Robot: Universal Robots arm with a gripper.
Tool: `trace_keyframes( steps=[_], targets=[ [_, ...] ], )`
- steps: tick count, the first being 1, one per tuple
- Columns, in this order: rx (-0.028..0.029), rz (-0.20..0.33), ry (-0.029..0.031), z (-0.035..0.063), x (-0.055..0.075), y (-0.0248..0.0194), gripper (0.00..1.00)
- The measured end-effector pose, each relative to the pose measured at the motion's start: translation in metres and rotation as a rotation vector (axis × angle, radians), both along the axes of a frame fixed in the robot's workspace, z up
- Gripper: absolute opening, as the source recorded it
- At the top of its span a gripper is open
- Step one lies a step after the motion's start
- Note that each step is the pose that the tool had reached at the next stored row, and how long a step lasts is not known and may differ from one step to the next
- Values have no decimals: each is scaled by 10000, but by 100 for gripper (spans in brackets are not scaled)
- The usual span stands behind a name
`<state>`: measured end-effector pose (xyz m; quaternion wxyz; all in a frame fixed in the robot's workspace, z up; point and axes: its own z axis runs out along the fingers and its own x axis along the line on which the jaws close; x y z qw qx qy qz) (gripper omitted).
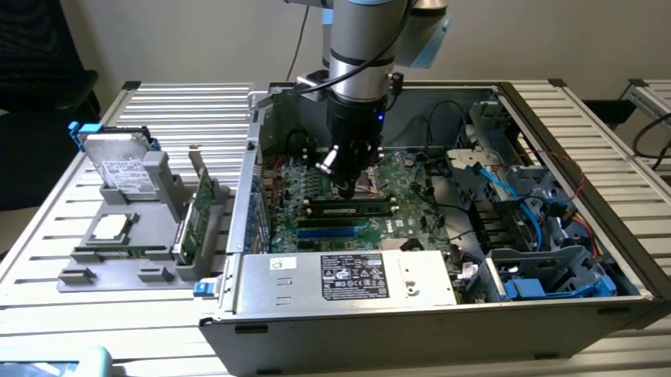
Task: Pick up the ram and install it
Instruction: 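Press down the ram until it locks into place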
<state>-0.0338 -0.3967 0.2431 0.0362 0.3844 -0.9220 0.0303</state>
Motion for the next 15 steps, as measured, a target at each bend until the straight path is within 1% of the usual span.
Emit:
trace_keyframes(
  steps=[4,7,11,13,15],
  targets=[
    [0,-453,-34,0,0,0,11],
    [3,-734,-97,-1,0,0,11],
    [5,-1071,-229,0,0,0,11],
    [7,-1229,-310,0,0,0,11],
    [11,-1390,-405,0,0,0,11]
  ],
)
